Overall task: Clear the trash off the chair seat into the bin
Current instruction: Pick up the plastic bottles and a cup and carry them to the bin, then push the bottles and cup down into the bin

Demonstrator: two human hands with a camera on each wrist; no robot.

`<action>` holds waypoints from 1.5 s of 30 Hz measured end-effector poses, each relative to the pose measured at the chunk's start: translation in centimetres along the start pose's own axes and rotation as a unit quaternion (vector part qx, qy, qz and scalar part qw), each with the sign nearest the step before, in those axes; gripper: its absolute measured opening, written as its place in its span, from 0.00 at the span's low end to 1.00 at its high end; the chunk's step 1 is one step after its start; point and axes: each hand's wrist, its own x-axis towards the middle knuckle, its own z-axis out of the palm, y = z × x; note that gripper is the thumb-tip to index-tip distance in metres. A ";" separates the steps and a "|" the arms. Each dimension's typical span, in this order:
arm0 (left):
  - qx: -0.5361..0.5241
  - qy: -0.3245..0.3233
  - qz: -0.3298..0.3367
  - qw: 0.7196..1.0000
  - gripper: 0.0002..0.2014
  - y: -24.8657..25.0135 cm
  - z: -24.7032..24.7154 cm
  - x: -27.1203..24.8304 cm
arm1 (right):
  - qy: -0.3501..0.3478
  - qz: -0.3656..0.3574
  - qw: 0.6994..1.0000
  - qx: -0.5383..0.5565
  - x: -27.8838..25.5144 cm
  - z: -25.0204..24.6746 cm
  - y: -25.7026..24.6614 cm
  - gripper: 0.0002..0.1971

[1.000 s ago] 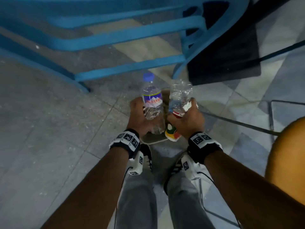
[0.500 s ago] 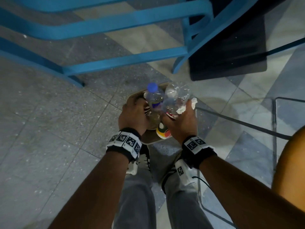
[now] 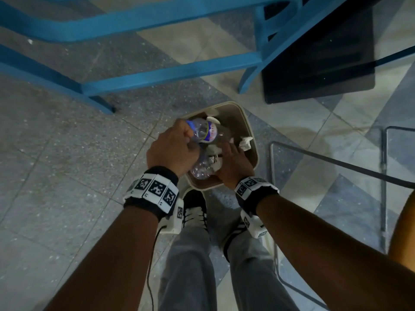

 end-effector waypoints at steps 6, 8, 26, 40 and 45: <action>0.011 -0.082 0.077 0.994 0.17 0.5 1.9 -2.2 | 0.039 -0.047 0.997 0.050 -1.3 -2.1 -0.5 0.28; 0.099 -0.137 0.088 0.982 0.21 0.4 2.7 -2.1 | 0.012 -0.057 0.998 0.035 -1.8 -2.8 -0.8 0.26; -0.064 -0.032 0.076 0.995 0.03 -1.5 -2.8 -5.6 | 0.005 -0.046 0.996 -0.075 -1.8 -6.8 -4.3 0.18; 0.015 -0.160 0.092 0.983 0.10 3.3 -5.7 -13.0 | 0.035 -0.012 0.975 0.221 -19.2 -13.5 2.0 0.21; 0.077 -0.231 0.126 0.962 0.15 8.8 -6.9 -16.4 | 0.152 0.037 0.918 0.364 -30.8 -17.3 6.0 0.05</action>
